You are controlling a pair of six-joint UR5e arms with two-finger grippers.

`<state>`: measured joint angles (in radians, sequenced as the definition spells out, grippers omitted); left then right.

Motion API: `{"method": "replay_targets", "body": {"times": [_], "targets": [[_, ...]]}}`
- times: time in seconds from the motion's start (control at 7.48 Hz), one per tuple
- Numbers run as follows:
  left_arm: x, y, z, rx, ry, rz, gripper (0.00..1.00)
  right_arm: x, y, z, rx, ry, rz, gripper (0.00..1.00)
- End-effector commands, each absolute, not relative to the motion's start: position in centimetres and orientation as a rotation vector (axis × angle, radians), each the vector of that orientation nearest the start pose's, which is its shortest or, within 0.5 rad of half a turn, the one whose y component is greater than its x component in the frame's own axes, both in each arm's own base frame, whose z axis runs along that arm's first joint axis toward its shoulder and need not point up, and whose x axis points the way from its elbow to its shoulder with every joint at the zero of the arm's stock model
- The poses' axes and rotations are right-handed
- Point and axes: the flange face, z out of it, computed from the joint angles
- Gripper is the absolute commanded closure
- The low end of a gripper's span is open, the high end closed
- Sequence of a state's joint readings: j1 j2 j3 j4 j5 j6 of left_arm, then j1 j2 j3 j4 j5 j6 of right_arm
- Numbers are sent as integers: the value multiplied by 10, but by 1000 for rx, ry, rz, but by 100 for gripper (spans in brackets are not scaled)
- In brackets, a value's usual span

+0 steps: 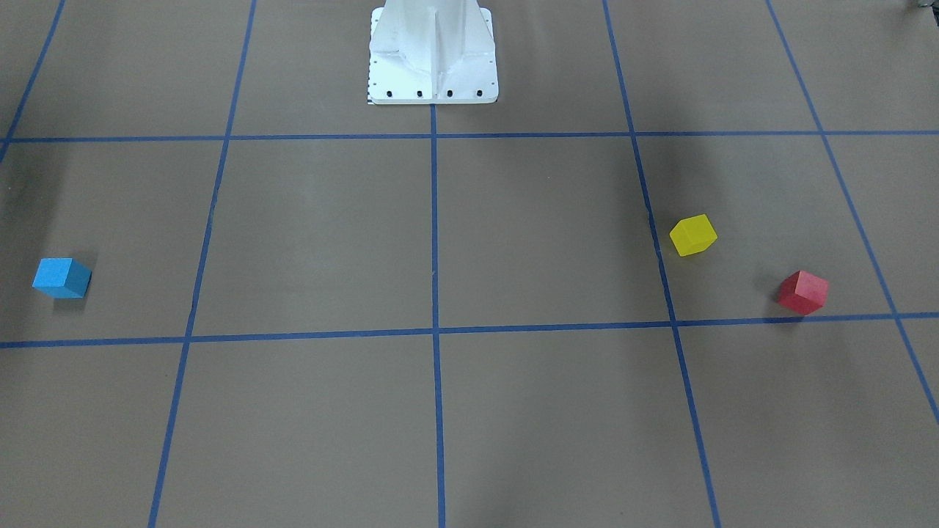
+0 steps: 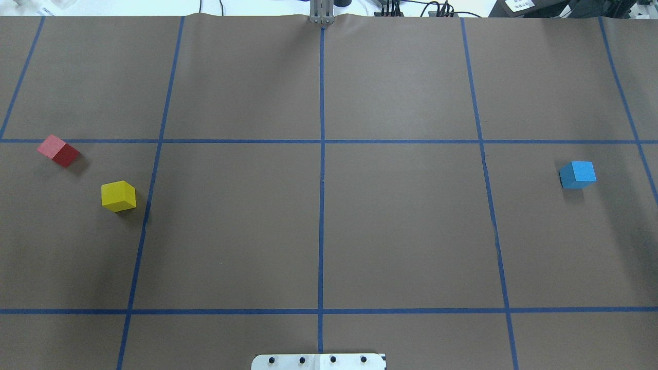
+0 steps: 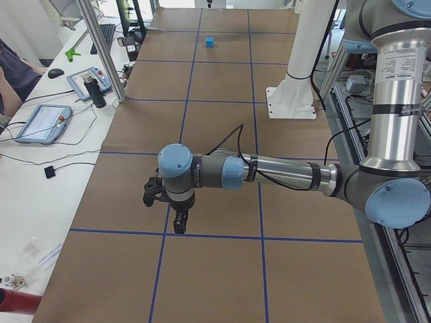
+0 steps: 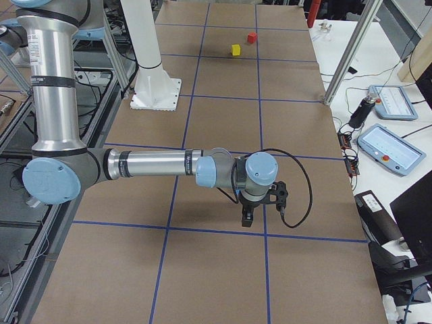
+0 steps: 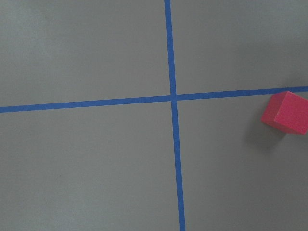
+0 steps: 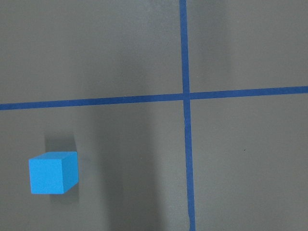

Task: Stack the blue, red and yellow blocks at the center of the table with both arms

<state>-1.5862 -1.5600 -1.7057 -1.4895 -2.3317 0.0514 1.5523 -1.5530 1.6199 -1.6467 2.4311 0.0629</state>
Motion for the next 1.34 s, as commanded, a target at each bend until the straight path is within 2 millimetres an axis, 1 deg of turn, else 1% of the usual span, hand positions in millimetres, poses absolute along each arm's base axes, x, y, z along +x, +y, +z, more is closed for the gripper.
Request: {"method": "replay_targets", "body": {"times": [0.0,0.13,0.27,0.4,0.53,0.67,0.8,0.94,1.07,1.2], "targets": [[-72,-486,607,68,759,52,0,48,-501,625,-39,-863,38,0],[-72,-486,607,68,757,52,0,49,-501,623,-32,-856,35,0],[-72,-488,602,74,762,54,0,48,-502,617,-20,-862,31,0],[-69,-490,593,85,766,64,0,49,-511,608,-4,-855,29,0],[-48,-498,590,89,762,115,0,24,-529,594,0,-841,-24,0],[-25,-509,587,106,759,174,0,-26,-543,593,-41,-804,-86,0],[-23,-511,601,73,762,140,0,-50,-555,593,-13,-817,-136,0],[-24,-510,602,72,760,135,0,-72,-558,609,86,-835,-220,0],[-24,-510,604,69,762,134,0,-102,-563,628,215,-854,-320,0],[-24,-511,602,73,762,136,0,-104,-562,632,169,-892,-149,0]]}}
